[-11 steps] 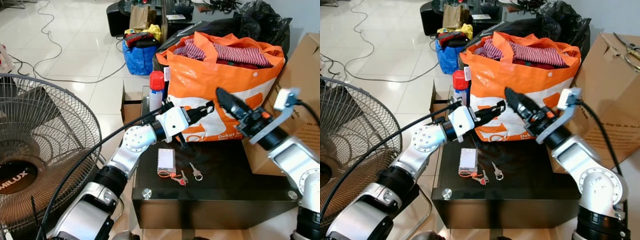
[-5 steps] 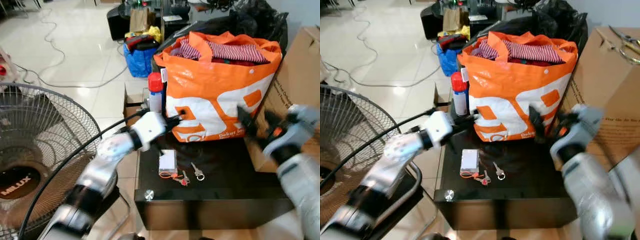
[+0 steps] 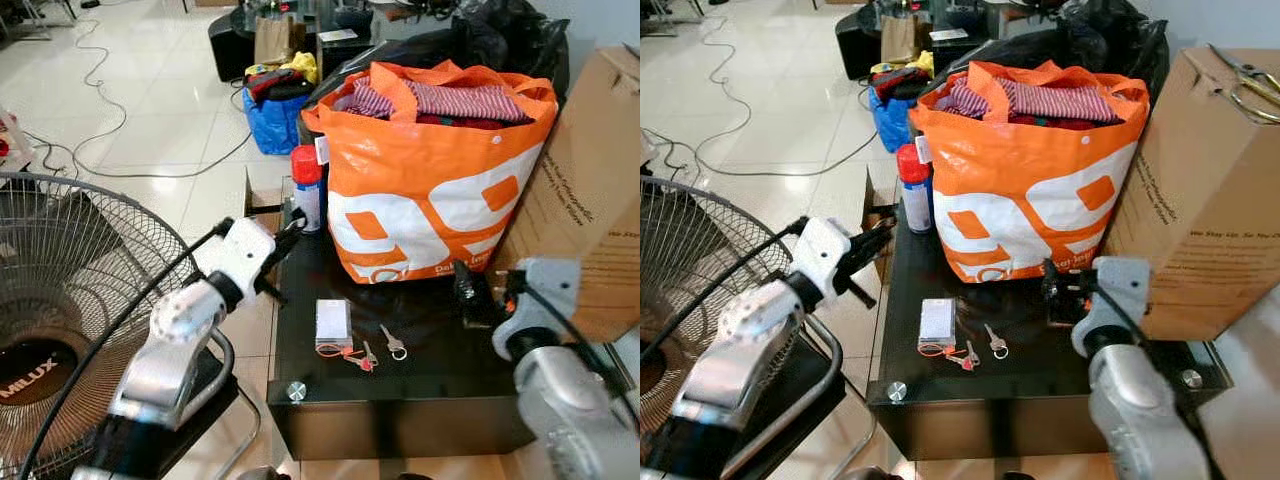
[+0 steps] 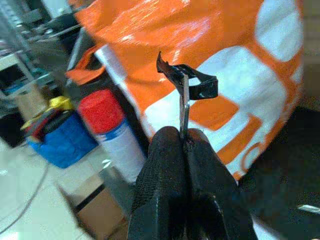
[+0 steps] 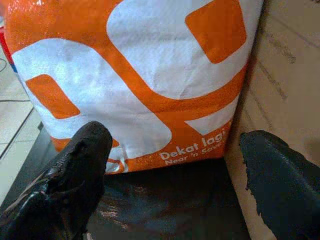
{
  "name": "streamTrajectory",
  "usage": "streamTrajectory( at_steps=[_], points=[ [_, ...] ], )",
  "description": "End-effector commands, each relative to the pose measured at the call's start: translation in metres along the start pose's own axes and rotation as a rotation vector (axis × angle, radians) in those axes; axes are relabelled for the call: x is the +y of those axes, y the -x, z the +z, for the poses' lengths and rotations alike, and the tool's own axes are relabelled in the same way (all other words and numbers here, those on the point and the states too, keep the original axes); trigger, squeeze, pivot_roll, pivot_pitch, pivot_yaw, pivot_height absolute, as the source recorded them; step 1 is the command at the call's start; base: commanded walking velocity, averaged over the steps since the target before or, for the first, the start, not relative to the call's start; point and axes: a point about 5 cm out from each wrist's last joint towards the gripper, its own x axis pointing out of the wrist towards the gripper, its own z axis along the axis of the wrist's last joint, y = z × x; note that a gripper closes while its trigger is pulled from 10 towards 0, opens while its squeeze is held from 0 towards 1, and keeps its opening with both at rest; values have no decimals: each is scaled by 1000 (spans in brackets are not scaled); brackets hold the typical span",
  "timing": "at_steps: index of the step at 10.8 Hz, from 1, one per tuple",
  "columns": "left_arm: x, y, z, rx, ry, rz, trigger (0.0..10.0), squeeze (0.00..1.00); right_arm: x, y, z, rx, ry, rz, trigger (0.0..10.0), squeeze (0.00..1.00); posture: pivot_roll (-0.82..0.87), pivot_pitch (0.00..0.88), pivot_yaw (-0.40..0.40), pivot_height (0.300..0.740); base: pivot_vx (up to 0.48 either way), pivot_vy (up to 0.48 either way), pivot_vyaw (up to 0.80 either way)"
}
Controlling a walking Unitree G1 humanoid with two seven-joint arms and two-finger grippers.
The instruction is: Hang keys on a hook
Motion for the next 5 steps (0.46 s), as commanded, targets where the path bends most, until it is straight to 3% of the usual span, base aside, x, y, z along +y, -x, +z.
streamTrajectory(
  at_steps=[1, 2, 4, 5],
  points=[
    [4, 2, 0, 27, -34, 57, 0, 0, 1, -1, -4, 7, -14, -4, 10000, 1000, -75, 0, 58, 740, 0, 0, 0],
    [2, 3, -1, 40, -37, 74, 9961, 0, 3, -4, -4, 1, -13, -3, 10000, 1000, -72, 0, 54, 740, 0, 0, 0],
    [0, 7, -7, 80, 11, 96, 10000, 0, 5, -8, -6, 1, -15, 4, 10000, 1000, -69, 0, 49, 740, 0, 0, 0],
    [1, 7, -7, 83, 15, 118, 10000, 0, 6, -9, -6, 0, -8, 3, 10000, 784, -74, 0, 51, 740, 0, 0, 0]
  ],
)
